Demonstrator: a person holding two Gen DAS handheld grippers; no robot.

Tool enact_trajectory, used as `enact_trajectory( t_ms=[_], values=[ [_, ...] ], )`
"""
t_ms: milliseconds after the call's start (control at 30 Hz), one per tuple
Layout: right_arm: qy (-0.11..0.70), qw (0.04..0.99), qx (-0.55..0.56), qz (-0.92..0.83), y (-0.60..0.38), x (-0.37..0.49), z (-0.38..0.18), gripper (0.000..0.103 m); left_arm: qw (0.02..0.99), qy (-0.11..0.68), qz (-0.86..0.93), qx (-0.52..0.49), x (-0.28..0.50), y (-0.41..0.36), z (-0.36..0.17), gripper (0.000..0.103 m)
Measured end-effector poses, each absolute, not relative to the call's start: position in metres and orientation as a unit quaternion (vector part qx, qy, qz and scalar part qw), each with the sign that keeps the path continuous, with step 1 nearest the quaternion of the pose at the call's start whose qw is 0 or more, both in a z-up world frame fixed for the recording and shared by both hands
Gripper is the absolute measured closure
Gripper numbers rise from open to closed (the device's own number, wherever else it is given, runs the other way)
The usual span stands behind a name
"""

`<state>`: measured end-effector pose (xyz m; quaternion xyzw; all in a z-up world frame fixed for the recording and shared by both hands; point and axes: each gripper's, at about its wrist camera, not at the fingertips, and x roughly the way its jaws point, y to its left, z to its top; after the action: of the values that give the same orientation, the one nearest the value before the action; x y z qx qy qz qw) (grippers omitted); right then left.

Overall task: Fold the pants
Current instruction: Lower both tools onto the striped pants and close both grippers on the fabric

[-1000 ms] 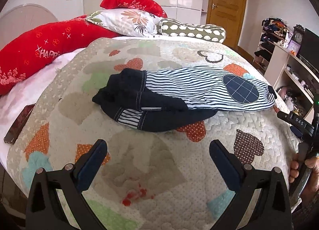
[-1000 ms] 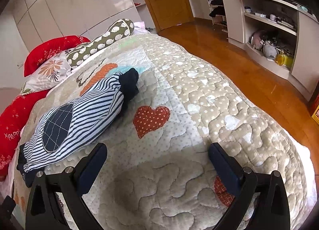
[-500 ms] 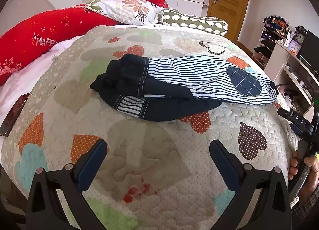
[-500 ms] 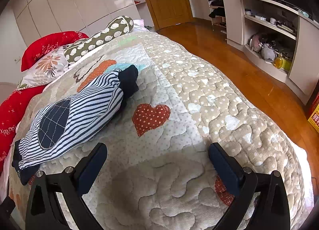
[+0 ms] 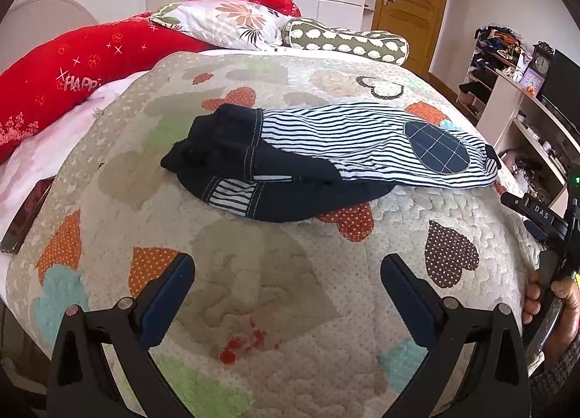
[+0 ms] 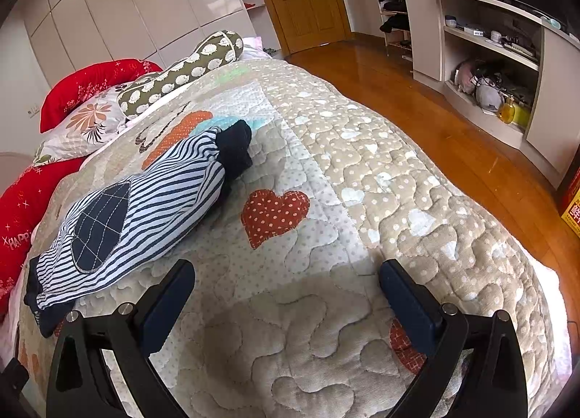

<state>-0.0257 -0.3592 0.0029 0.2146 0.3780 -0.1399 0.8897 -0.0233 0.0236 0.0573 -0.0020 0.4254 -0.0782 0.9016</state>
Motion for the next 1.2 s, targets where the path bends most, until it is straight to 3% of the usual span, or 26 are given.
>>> enact_trajectory(
  t_ms=[233,433,833,1200],
  values=[
    [0.381,0.883,0.246,-0.119,-0.366,-0.033,0.012,0.000,0.904,0.416,-0.093,0.020,-0.017,0.018,0.070,0.001],
    [0.379,0.886,0.252,-0.092,-0.367,-0.039,0.031,0.000,0.904,0.412,-0.111,-0.028,0.015,0.040,0.092,0.001],
    [0.389,0.914,0.103,-0.057,-0.343,0.053,0.074,0.005,0.882,0.445,-0.141,-0.065,0.139,0.065,0.088,0.001],
    [0.447,0.893,0.045,-0.020,-0.330,0.126,0.058,0.011,0.856,0.472,-0.211,-0.022,0.190,0.021,0.064,0.001]
  ],
)
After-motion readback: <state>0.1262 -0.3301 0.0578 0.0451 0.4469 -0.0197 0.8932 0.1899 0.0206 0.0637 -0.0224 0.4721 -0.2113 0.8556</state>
